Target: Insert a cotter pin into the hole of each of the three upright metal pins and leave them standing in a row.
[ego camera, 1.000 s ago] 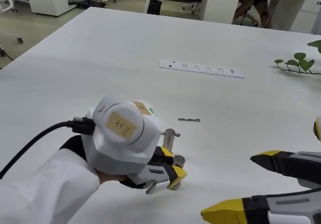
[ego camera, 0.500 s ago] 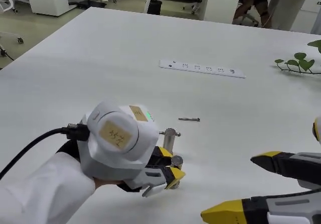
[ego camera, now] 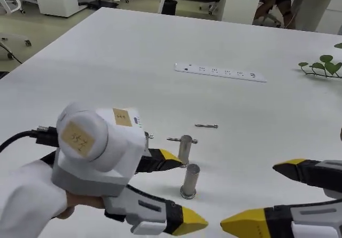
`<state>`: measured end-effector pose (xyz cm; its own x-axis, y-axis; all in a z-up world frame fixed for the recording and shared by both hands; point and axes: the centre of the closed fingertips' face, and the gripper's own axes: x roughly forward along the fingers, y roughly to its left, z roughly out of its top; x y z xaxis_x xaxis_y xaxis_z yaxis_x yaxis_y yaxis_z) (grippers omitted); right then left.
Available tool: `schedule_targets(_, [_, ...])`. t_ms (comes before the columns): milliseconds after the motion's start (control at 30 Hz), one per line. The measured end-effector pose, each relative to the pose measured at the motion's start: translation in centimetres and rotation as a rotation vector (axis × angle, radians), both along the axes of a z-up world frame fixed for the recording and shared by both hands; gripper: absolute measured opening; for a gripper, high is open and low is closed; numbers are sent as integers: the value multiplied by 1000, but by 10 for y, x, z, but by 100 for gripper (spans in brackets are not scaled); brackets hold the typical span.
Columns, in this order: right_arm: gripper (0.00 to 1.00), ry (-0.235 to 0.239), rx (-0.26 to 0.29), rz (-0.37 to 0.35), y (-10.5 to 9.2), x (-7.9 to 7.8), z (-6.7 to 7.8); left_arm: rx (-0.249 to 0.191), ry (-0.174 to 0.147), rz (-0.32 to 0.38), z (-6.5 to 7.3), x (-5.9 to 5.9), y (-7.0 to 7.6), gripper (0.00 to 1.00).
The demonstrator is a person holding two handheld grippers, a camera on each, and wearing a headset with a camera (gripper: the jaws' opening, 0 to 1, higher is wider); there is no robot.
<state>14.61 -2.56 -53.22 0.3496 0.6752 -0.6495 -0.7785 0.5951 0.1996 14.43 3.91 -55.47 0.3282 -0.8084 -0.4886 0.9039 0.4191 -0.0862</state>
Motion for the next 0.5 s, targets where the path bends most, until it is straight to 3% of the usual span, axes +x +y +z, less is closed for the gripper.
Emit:
schedule_targets(67, [94, 1, 2, 0, 0, 0, 0, 22, 12, 0, -3, -4, 5, 76])
schedule_targets(133, [94, 4, -1, 5, 1, 0, -1, 51, -26, -4, -4, -4, 13, 78])
schedule_targets(167, [94, 4, -4, 9, 1, 0, -1, 57, -38, 30, -4, 0, 18, 78])
schedule_targets(300, [94, 5, -6, 15, 1, 1, -1, 18, -9, 68, -3, 1, 30, 78])
schedule_targets(433, [94, 2, -11, 24, 0, 2, 1, 44, -14, 76, -3, -4, 37, 89])
schedule_targets(467, [94, 1, -12, 26, -1, 3, 1, 45, -5, 76, -3, -5, 38, 89])
schedule_targets(500, [94, 0, -17, 29, -2, 4, 1, 28, 25, 85, -3, -9, 39, 89])
